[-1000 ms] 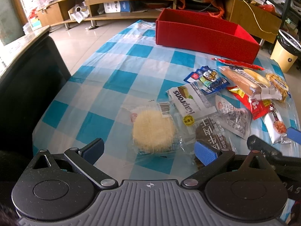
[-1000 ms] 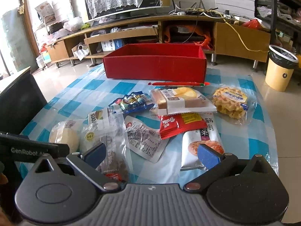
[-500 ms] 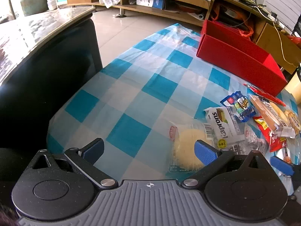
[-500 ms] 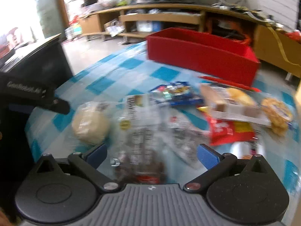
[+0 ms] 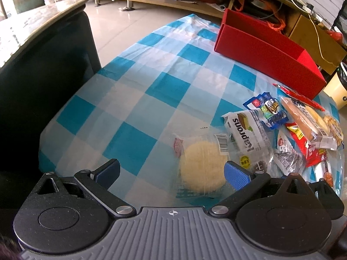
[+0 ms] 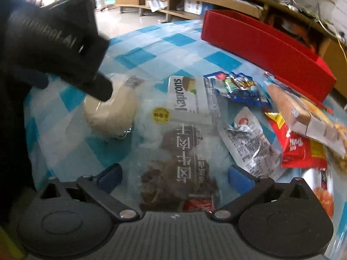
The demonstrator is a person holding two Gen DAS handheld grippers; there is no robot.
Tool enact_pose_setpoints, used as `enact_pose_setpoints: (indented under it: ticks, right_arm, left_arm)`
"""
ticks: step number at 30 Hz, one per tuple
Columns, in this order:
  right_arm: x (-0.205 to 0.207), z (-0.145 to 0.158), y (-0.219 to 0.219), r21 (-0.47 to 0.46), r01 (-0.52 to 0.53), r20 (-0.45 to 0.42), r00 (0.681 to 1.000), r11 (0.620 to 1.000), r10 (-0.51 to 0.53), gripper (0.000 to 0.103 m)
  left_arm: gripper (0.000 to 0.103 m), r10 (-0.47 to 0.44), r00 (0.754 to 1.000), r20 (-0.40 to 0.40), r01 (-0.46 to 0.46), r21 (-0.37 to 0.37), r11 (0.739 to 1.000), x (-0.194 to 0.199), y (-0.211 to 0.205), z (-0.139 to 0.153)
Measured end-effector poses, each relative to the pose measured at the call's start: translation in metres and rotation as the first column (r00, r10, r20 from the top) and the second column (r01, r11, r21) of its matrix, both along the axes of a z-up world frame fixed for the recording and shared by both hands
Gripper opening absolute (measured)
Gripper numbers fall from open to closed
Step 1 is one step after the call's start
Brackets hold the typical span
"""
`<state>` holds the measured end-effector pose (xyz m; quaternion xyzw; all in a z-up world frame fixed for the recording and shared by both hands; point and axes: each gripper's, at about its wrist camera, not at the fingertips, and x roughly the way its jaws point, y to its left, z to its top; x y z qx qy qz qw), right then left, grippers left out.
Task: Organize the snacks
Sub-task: 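Grasp the round bun with the left tool while the right tool grasps the jerky bag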
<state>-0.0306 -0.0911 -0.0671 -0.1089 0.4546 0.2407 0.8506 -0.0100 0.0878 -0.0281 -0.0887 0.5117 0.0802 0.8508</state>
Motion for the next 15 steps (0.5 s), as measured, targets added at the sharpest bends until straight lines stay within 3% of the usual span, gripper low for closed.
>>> enact_pose_setpoints:
  ticks: [2,3,11,15]
  right_arm:
    - [0.003,0.002,-0.004,0.022,0.012,-0.012,1.000,1.000,-0.012,0.099]
    - [0.004,0.004,-0.007,0.029,0.020,-0.012,1.000,0.999,-0.020,0.092]
    - [0.003,0.012,-0.029,0.110,0.052,-0.054,0.997,0.993,-0.046,0.080]
    - [0.000,0.012,-0.041,0.122,0.089,-0.074,0.994,0.989,-0.080,0.078]
  left_arm:
    - [0.103,0.000,1.000,-0.007,-0.001,-0.019,1.000,0.002,0.001,-0.001]
    - [0.103,-0.001,1.000,-0.011,0.001,-0.024,1.000,0.003,0.001,-0.002]
    - [0.103,-0.012,0.999,-0.051,0.010,-0.036,0.999,0.011,-0.002,-0.011]
    - [0.103,-0.035,0.997,-0.062,0.035,-0.008,0.999,0.015,-0.014,-0.016]
